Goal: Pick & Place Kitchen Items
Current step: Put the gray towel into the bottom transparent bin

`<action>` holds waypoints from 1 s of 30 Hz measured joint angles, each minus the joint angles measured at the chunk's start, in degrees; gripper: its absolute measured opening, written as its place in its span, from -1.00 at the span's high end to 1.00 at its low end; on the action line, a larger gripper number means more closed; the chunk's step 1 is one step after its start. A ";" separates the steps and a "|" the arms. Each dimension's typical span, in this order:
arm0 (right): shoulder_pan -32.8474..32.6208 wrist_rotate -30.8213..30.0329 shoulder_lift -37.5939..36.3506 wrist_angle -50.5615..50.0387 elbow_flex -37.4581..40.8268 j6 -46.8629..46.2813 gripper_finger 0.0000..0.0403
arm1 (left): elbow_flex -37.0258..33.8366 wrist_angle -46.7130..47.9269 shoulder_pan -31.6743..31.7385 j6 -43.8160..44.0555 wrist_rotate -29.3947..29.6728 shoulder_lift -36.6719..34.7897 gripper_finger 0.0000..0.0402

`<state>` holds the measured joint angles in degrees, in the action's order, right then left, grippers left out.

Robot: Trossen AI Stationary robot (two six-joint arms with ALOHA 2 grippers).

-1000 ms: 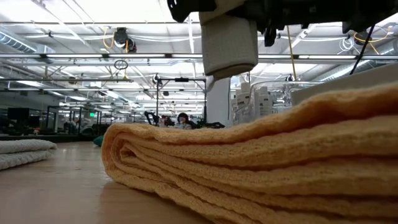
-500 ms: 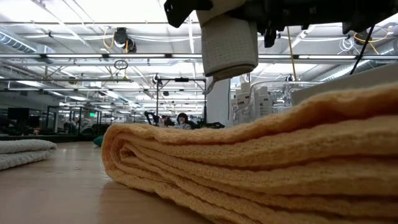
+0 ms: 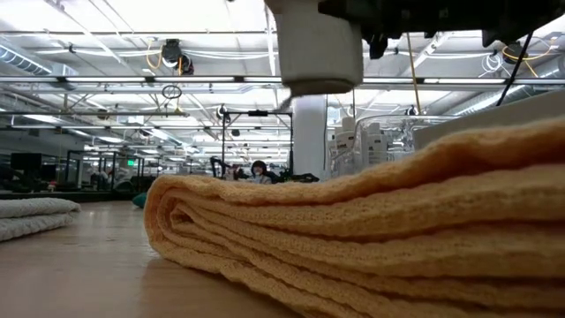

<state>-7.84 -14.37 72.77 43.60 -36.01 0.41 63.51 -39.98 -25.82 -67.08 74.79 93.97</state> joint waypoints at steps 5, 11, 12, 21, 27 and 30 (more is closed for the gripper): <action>0.00 -0.55 0.00 -2.77 0.44 0.73 0.86 | -0.04 -0.51 0.22 0.19 4.00 -3.32 0.91; 0.00 -2.28 0.02 -7.95 0.37 0.57 0.65 | -0.04 0.10 1.66 2.36 6.24 -4.63 0.93; 0.00 -2.26 0.04 -8.74 0.39 0.34 0.59 | -0.04 -0.04 1.93 2.99 6.31 -4.81 0.93; 0.34 -2.10 0.08 -28.71 -9.56 -1.37 -0.06 | 0.02 13.59 6.92 18.20 9.13 -4.82 0.92; 0.71 -2.11 0.24 -47.85 -22.56 -2.00 -0.21 | 0.02 27.36 9.71 39.13 -9.99 -4.78 0.93; 0.70 -2.09 0.24 -54.60 -28.14 -0.96 -0.19 | 0.02 31.37 11.12 47.76 -21.35 -4.76 0.93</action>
<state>-7.14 -16.47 73.01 -11.00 -64.15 -0.55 63.53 -8.61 -14.70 -19.32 53.44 89.21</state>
